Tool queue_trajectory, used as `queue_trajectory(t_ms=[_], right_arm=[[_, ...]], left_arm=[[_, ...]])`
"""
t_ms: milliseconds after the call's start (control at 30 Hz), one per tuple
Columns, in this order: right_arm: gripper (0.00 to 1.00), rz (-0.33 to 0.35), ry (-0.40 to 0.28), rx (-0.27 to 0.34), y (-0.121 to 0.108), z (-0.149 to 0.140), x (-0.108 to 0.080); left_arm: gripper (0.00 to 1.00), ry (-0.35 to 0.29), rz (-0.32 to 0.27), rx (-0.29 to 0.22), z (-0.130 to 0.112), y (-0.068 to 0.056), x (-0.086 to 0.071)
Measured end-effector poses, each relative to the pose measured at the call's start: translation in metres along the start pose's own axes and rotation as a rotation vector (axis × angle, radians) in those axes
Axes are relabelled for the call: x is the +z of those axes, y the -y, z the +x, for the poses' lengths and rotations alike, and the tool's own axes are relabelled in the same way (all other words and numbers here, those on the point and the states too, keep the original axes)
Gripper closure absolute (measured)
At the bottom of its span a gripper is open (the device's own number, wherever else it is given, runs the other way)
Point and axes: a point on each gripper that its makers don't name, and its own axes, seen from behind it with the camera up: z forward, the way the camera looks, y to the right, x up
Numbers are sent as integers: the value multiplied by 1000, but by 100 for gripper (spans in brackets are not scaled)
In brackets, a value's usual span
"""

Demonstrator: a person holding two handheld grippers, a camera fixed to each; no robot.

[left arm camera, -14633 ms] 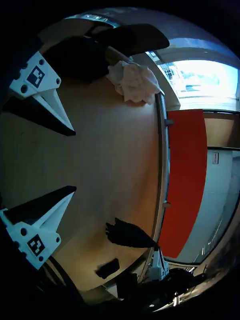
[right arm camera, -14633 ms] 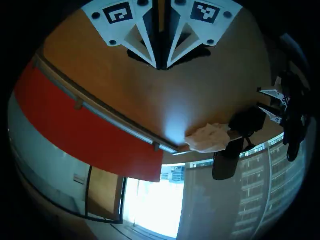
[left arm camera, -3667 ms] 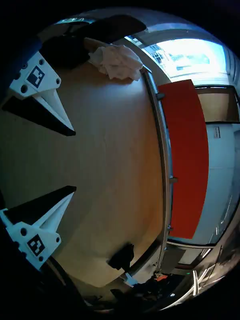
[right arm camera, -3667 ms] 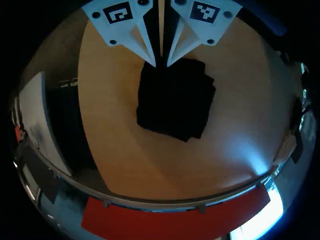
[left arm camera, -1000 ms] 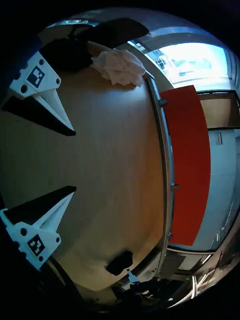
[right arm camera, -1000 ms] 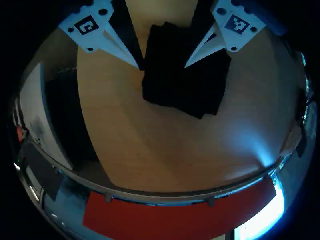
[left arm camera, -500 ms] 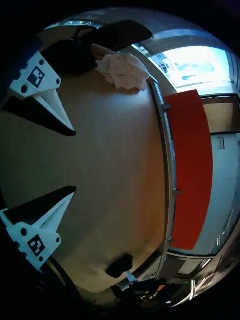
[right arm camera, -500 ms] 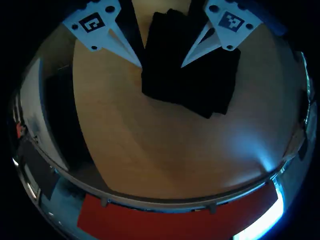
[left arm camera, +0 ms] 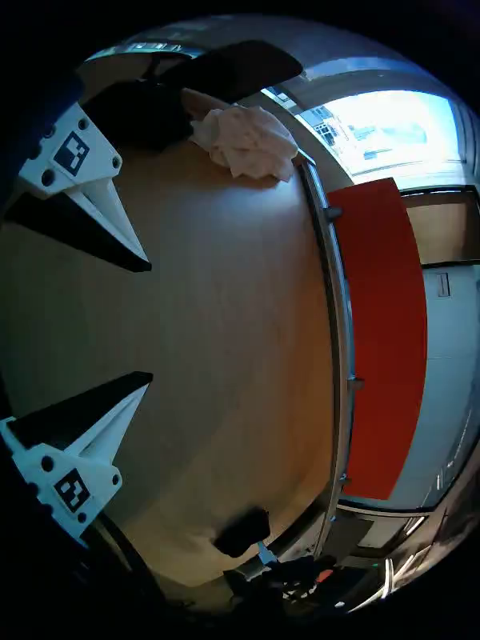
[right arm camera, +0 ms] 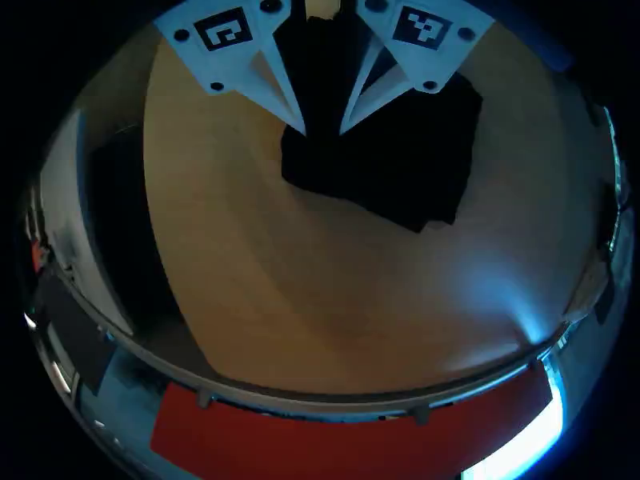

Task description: Fold towel

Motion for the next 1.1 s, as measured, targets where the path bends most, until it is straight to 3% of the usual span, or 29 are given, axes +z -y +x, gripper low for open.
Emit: queue_trajectory(t_ms=[467, 733, 800, 933, 1000, 1100], right_arm=[[87, 5, -118, -32, 10, 30, -14], [83, -16, -125, -27, 6, 32, -16], [72, -25, -127, -26, 4, 32, -17], [39, -38, -135, -21, 3, 32, -21], [34, -41, -143, -17, 3, 33, -24], [16, -39, -156, -10, 8, 34, -29]], left_arm=[[8, -12, -7, 0, 4, -1, 2], [8, -17, -4, -5, 4, 1, 1], [8, -18, -3, -7, 4, 1, 0], [8, -23, -2, -10, 4, 2, -1], [8, -26, -2, -12, 5, 2, -1], [7, -31, -5, -17, 6, 2, -2]])
